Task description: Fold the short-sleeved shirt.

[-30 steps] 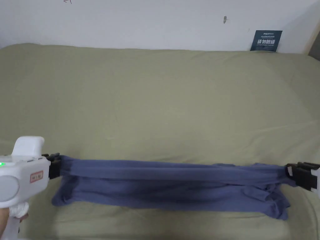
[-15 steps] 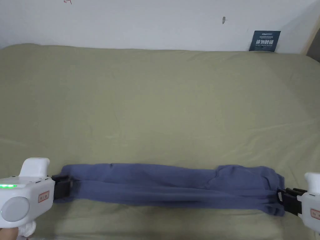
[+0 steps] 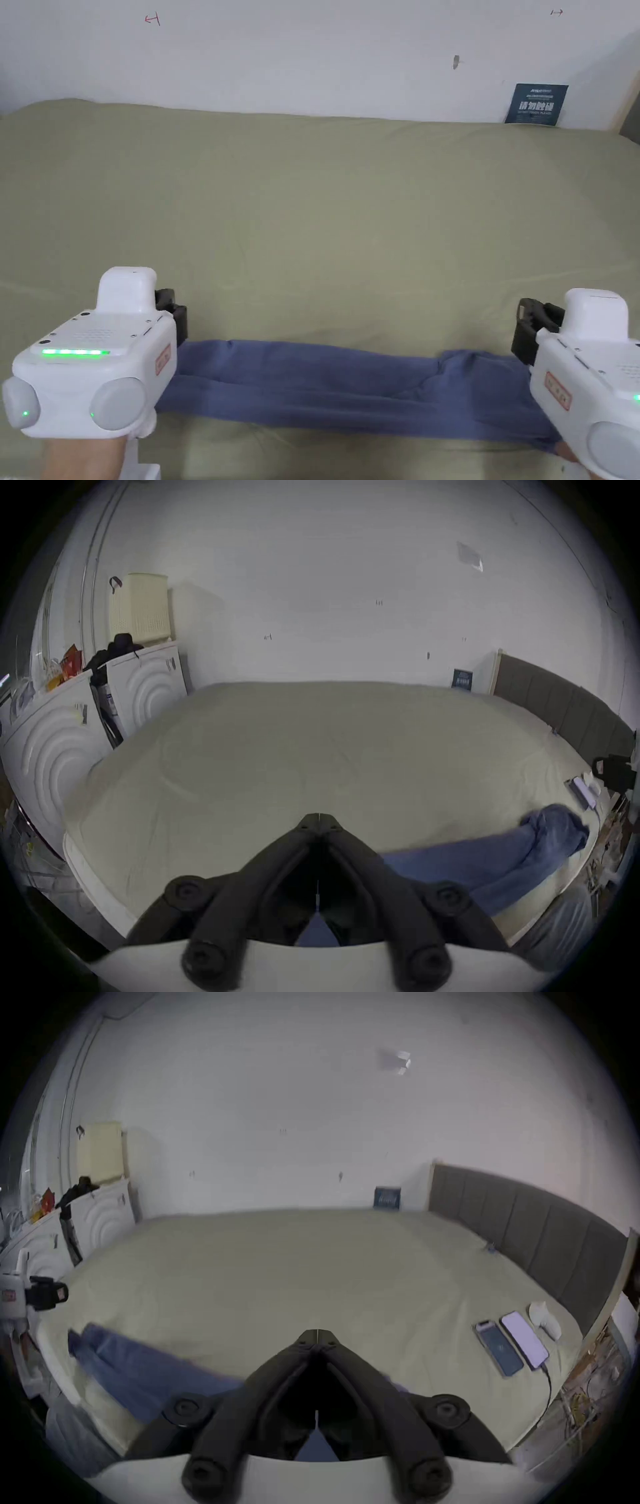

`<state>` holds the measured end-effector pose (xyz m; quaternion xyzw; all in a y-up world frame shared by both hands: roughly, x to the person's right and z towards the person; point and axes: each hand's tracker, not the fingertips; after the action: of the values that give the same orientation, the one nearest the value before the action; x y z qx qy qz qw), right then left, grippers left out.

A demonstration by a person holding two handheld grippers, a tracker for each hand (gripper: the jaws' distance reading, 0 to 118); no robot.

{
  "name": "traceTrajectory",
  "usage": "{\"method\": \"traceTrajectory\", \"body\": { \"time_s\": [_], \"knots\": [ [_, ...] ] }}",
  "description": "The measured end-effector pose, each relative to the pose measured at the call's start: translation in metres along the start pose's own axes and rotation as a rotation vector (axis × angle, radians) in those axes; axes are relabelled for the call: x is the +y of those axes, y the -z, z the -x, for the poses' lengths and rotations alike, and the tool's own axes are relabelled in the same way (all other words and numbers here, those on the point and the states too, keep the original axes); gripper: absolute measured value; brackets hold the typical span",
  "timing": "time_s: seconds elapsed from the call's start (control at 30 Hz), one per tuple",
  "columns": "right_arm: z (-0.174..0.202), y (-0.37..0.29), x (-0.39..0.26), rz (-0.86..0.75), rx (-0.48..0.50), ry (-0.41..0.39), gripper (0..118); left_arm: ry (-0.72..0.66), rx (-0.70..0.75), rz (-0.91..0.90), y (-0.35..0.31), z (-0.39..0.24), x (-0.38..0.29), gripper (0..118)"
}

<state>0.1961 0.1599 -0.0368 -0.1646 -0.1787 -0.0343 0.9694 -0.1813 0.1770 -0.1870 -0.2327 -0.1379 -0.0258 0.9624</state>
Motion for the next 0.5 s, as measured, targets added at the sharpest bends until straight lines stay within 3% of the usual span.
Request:
{"method": "traceTrajectory", "body": {
  "time_s": [0.07,0.27,0.5],
  "knots": [
    [0.02,-0.006,0.002,-0.049,-0.039,-0.056,0,0.039,0.004,-0.03,-0.001,-0.002,-0.002,0],
    [0.055,-0.004,-0.001,-0.091,-0.05,-0.075,0,0.03,-0.029,-0.02,0.001,0.005,0.001,0],
    [0.083,-0.009,-0.001,-0.192,-0.071,-0.141,0,-0.368,-0.382,0.444,0.053,0.093,0.017,0]
  ]
}}
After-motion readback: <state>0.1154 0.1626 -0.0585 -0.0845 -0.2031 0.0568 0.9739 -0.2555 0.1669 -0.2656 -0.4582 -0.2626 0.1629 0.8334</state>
